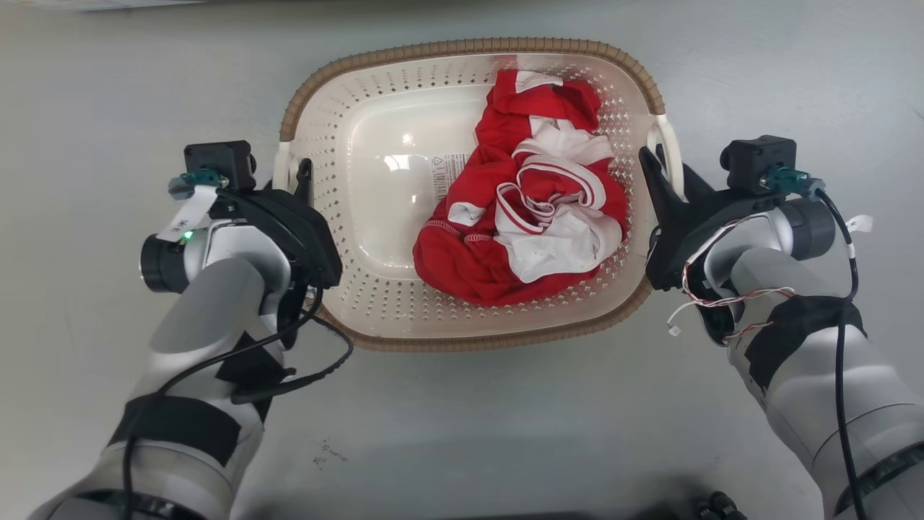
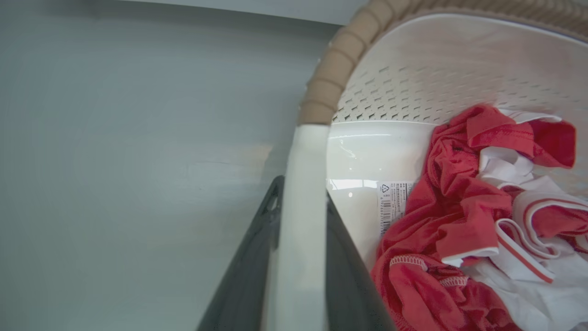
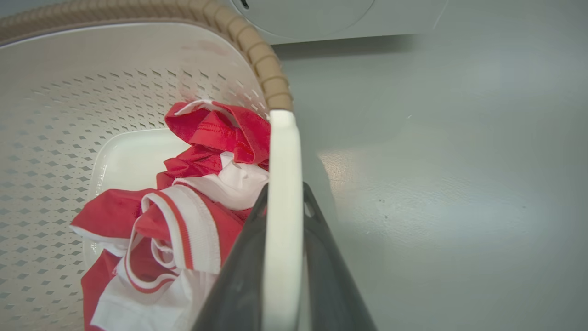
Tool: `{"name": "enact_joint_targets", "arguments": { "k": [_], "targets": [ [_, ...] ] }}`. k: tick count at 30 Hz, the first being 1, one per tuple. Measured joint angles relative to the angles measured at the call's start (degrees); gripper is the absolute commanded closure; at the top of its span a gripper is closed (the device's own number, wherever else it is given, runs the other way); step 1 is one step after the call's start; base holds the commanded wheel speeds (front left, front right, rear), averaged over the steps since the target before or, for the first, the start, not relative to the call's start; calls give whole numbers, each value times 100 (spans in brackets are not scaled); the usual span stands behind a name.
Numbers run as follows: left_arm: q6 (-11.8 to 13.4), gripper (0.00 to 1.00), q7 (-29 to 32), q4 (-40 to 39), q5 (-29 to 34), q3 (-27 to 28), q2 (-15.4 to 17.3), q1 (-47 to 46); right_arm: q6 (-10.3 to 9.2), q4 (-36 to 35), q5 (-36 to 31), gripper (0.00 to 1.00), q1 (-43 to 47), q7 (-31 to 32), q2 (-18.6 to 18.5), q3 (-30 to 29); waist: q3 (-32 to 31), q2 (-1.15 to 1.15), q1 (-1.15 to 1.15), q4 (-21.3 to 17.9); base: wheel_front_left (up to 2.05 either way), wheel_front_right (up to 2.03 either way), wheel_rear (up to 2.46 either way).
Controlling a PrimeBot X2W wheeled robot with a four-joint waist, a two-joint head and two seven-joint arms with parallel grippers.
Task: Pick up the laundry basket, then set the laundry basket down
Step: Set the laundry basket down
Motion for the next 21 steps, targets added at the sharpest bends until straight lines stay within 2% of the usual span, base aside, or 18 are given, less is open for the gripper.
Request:
{"name": "enact_joint_targets", "arguments": {
  "k": [1,5,21],
  "targets": [
    [-37,0,15,13,-1,1,15,-8,0,0,0,0,-5,-1,-2,4,-3,0,0,1,0,0,0],
    [-62,0,23,54,-21,16,160,-23,-1,8,-1,0,-12,-5,-110,19,-20,0,0,9,0,0,0],
    [-176,0,-121,136,-40,-77,136,226,0,-89,27,0,393,-8,-48,4,-574,0,0,50,0,0,0]
  ]
}}
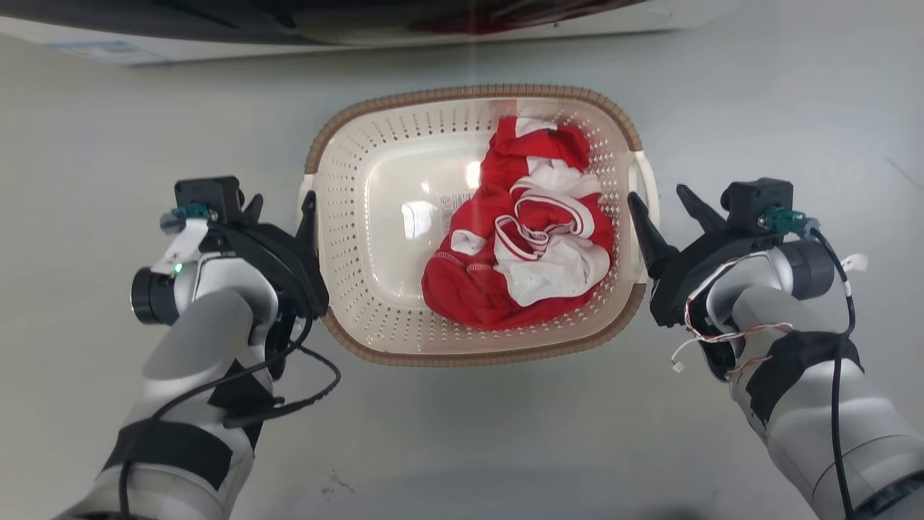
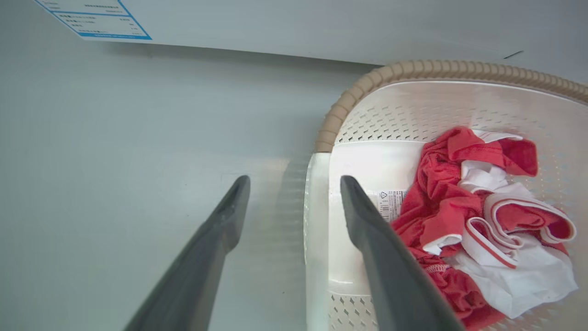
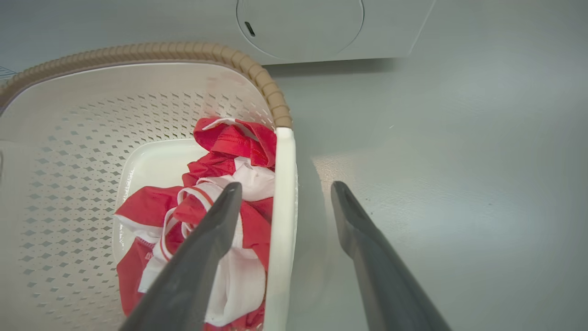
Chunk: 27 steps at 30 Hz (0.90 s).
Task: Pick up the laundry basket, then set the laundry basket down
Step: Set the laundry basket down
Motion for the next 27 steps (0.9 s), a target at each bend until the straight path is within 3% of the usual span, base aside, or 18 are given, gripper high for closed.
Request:
{"name": "enact_joint_targets", "arguments": {
  "k": [14,27],
  "targets": [
    [-74,0,-396,7,115,-241,0,681,0,-497,208,0,827,0,-180,-163,-1086,-1,0,-51,0,0,0],
    [-114,0,-494,-465,171,-212,4,1392,0,-1079,225,0,1650,0,-319,-559,-2196,-1,0,-115,0,0,0]
  ]
}}
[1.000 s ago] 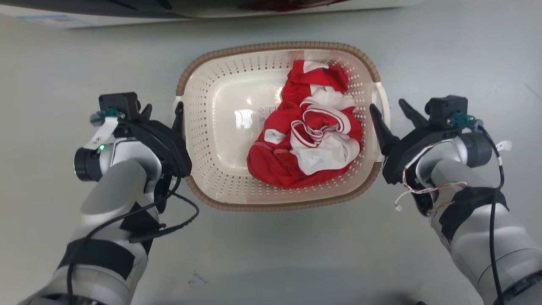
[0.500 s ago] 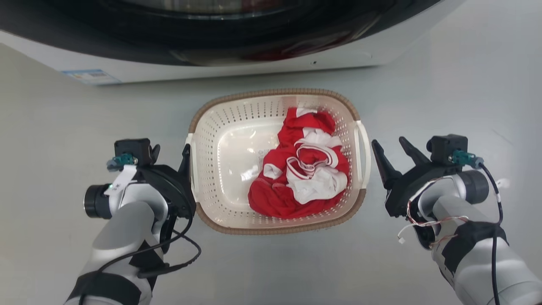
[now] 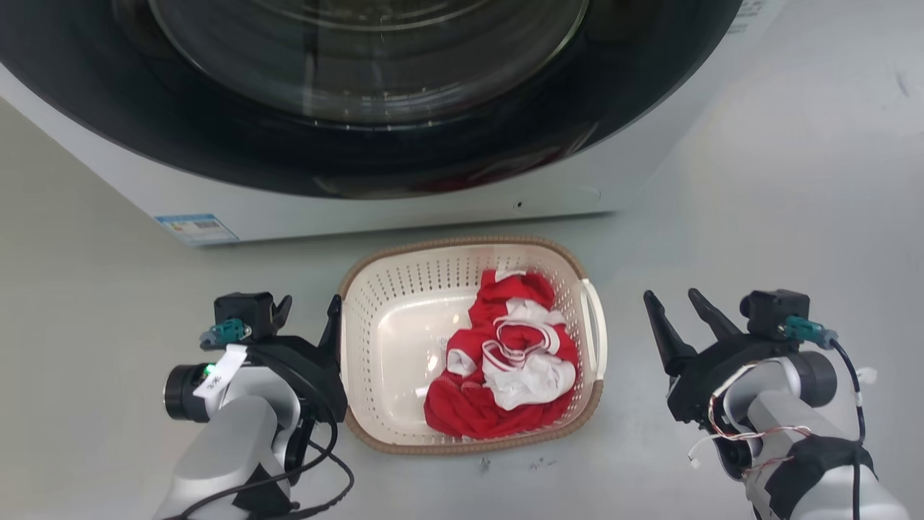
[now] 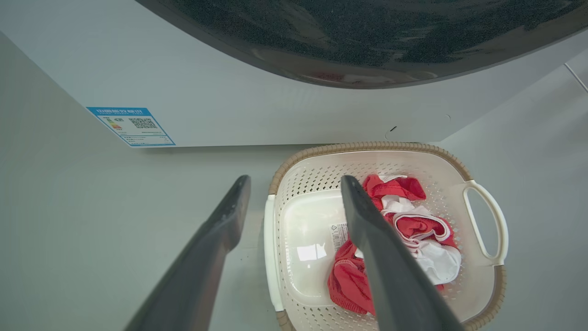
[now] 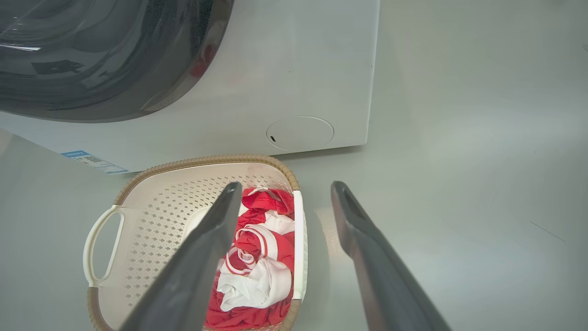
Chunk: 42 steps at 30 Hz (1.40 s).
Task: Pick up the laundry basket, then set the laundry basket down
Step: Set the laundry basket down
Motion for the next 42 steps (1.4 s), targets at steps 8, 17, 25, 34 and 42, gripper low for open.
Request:
{"name": "enact_joint_targets", "arguments": {
  "k": [8,17,25,34,42],
  "targets": [
    [163,0,0,-743,149,134,127,567,-198,-582,-138,0,536,0,-133,-330,-686,-1,-1,-26,0,0,0],
    [465,0,0,-1862,414,205,313,1234,-531,-1494,-453,0,1121,0,-331,-698,-1333,-1,0,-37,0,0,0],
    [749,0,-1,-3193,721,291,500,2014,-786,-2390,-764,0,1651,-1,-493,-988,-1724,0,0,-30,0,0,0],
    [975,0,-1,-4659,1048,370,639,2943,-1058,-3396,-1085,0,2375,-1,-556,-1234,-1960,0,0,-16,0,0,0],
    [1114,0,-1,-5481,1214,534,688,3676,-1185,-4073,-1306,0,2998,-1,-599,-1412,-2102,0,0,11,0,0,0]
  ]
}}
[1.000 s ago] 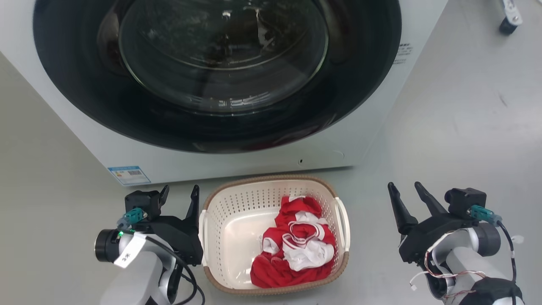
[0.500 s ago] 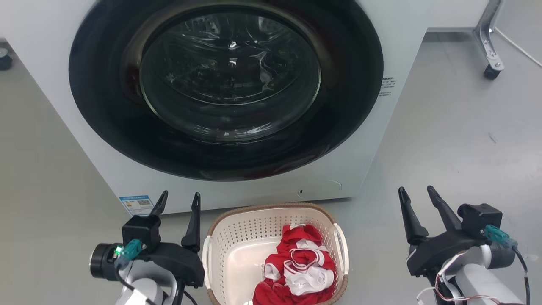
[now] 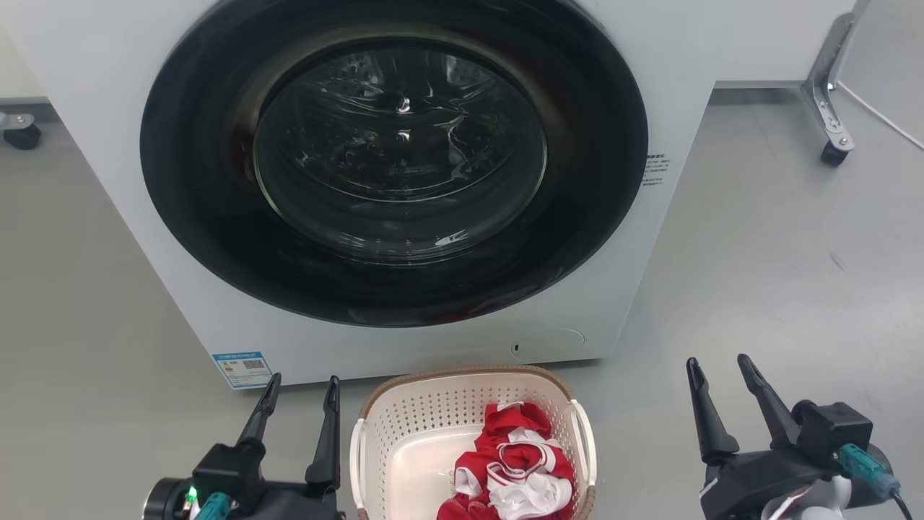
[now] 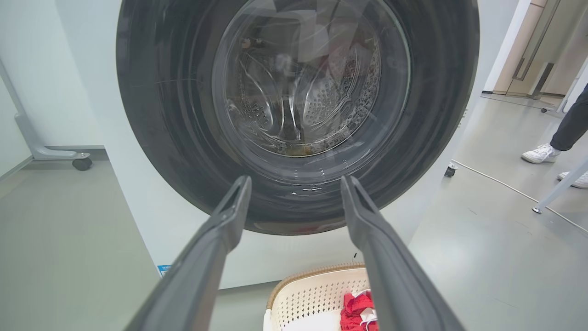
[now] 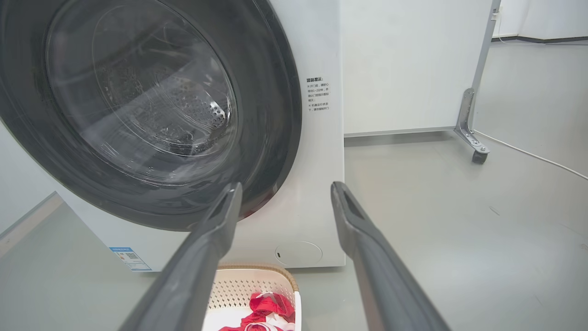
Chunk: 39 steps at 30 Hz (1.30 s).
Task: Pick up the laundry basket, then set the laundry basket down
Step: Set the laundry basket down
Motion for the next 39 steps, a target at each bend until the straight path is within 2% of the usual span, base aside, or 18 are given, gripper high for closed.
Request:
{"name": "enact_joint_targets", "arguments": {
  "k": [18,39],
  "targets": [
    [96,0,1,-609,82,319,5,684,-194,-740,-456,0,790,0,-82,-333,-60,1,1,-8,0,0,0],
    [97,0,282,-880,182,419,-108,772,-202,-1135,-584,0,960,0,-81,-594,9,1,0,-23,0,0,0]
  ]
}}
